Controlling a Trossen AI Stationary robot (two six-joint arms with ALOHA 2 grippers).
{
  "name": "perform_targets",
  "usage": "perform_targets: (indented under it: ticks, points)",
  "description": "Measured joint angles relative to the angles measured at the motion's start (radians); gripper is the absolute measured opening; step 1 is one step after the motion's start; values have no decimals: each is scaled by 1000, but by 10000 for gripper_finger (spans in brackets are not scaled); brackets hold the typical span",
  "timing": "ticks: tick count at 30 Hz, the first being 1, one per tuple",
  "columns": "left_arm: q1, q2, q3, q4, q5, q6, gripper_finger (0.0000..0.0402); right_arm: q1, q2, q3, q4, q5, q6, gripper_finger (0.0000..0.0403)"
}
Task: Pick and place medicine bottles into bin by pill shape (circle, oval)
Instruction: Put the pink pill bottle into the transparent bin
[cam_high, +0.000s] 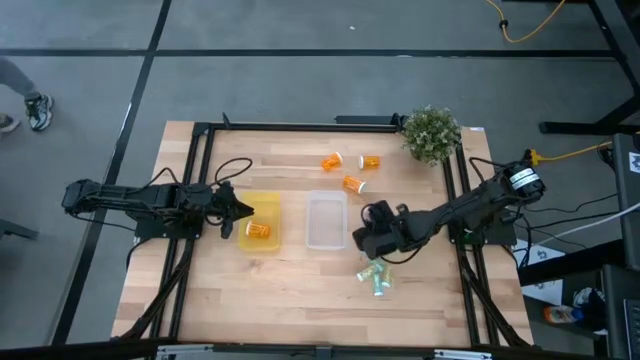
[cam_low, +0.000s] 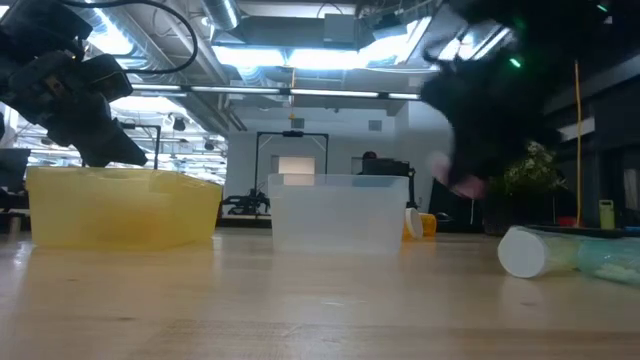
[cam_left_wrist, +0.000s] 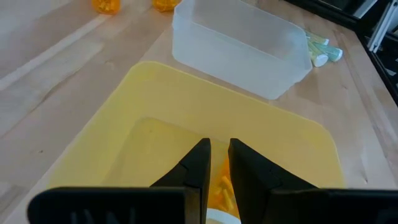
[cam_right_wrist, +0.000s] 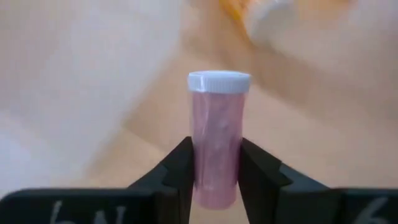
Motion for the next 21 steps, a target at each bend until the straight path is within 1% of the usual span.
perform_targets:
  ticks: [3, 6, 10, 13, 16, 21]
  points:
    - [0, 0, 0, 0, 0, 0, 50, -23, 0, 40, 118, 5, -183, 103]
    - [0, 0, 0, 0, 0, 0, 50, -47, 0, 55, 275, 4, -372, 103]
    - [0, 0, 0, 0, 0, 0, 50, -80, -1, 55, 453, 3, -547, 103]
    - [0, 0, 0, 0, 0, 0, 50, -103, -2, 56, 506, 1, -604, 104]
    - [0, 0, 0, 0, 0, 0, 50, -120, -2, 56, 517, 0, -600, 109]
    - [0, 0, 0, 0, 0, 0, 50, -132, -2, 56, 518, -10, -585, 136]
